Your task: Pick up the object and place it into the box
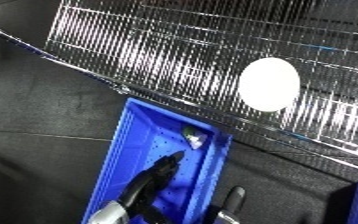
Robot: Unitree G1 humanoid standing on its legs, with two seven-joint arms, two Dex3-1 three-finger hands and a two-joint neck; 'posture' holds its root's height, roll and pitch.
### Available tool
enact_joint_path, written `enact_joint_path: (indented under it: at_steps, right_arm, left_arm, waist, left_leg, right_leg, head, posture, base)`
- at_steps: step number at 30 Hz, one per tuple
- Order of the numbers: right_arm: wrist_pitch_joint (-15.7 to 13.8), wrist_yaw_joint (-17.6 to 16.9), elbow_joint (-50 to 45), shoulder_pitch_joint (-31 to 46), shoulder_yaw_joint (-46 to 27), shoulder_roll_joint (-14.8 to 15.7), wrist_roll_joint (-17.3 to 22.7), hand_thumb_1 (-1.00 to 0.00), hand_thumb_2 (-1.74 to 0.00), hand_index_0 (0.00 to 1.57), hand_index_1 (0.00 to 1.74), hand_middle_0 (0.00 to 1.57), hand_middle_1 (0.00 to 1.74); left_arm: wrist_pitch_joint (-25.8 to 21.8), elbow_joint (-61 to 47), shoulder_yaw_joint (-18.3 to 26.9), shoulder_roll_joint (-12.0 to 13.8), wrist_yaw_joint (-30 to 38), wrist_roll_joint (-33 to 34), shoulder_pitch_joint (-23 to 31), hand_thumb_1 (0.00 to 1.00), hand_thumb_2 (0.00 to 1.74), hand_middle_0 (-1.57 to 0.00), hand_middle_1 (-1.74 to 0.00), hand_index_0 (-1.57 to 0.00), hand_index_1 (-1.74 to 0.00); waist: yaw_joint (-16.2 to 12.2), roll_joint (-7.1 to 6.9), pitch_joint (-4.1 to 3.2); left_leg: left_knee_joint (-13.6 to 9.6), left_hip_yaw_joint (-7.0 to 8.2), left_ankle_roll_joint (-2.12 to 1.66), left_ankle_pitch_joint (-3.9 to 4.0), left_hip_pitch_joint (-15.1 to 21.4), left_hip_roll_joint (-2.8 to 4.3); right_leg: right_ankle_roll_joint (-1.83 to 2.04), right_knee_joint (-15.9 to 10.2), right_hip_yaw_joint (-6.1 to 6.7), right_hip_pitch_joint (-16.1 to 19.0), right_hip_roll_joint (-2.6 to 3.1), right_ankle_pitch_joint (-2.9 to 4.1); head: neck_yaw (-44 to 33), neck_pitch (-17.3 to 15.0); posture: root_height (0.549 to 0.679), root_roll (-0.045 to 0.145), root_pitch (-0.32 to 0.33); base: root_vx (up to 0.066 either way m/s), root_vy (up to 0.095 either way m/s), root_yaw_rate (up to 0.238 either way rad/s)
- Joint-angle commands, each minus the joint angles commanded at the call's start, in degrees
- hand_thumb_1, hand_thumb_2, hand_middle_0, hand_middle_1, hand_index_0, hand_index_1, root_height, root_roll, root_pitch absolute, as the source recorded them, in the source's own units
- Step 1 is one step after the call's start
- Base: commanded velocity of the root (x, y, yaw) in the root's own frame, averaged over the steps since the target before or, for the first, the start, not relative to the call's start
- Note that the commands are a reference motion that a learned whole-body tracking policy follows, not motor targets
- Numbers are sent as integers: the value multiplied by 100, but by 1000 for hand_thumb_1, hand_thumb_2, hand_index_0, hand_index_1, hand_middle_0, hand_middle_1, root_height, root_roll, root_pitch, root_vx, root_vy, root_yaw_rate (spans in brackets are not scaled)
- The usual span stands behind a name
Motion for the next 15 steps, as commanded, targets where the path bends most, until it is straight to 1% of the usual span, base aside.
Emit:
enact_joint_path:
  at_steps: [3, 6, 8, 12, 15]
  right_arm:
    - [74, 29, -31, 66, -34, -160, 165, 0, 0, 0, 0, 0, 0]
    - [89, 82, 18, 127, -98, -251, 332, 0, 0, 0, 0, 0, 0]
    - [70, 134, 90, 152, -140, -294, 427, 0, 0, 0, 0, 0, 0]
    - [53, 193, 189, 188, -187, -345, 536, 0, 0, 0, 0, 0, 0]
    - [64, 196, 200, 232, -213, -355, 587, 0, 0, 0, 0, 0, 0]
  left_arm:
    - [234, -922, -205, 349, -282, -151, 48, 0, 0, 0, 0, 0, 0]
    - [528, -1746, -338, 700, -525, -354, -25, 0, 0, 0, 0, 0, 0]
    - [681, -2236, -417, 889, -693, -496, -81, 0, 0, 0, 0, 0, 0]
    - [858, -3023, -467, 1138, -941, -865, -173, 0, 0, 0, 0, 0, 0]
    - [857, -3500, -373, 1205, -1041, -1318, -210, 0, 0, 0, 0, 0, 0]
  waist:
    - [36, 45, 0]
    - [64, 82, 0]
    - [86, 103, 0]
    - [118, 139, 0]
    - [137, 152, 0]
  left_leg:
    - [18, -17, -3, -8, -58, -26]
    - [-25, -42, -18, 25, -101, -52]
    - [-40, -55, -24, 34, -137, -66]
    - [-45, -68, -22, 19, -173, -97]
    - [-41, -72, -22, 8, -190, -122]
  right_leg:
    - [24, 14, -27, -42, -24, 29]
    - [50, -16, -56, -59, -52, 69]
    - [68, -43, -81, -81, -74, 105]
    - [97, -74, -118, -113, -104, 158]
    - [108, -87, -127, -126, -112, 182]
  head:
    - [248, -24]
    - [503, -12]
    - [655, -19]
    - [911, -30]
    - [1085, -64]
  posture:
    - [633, 24, 64]
    - [634, 23, 70]
    - [635, 23, 75]
    - [635, 22, 81]
    - [636, 22, 83]
  base:
    - [-10, 36, 89]
    - [-10, 8, 111]
    - [-20, -9, 117]
    - [-11, -8, 93]
    - [4, -10, 68]
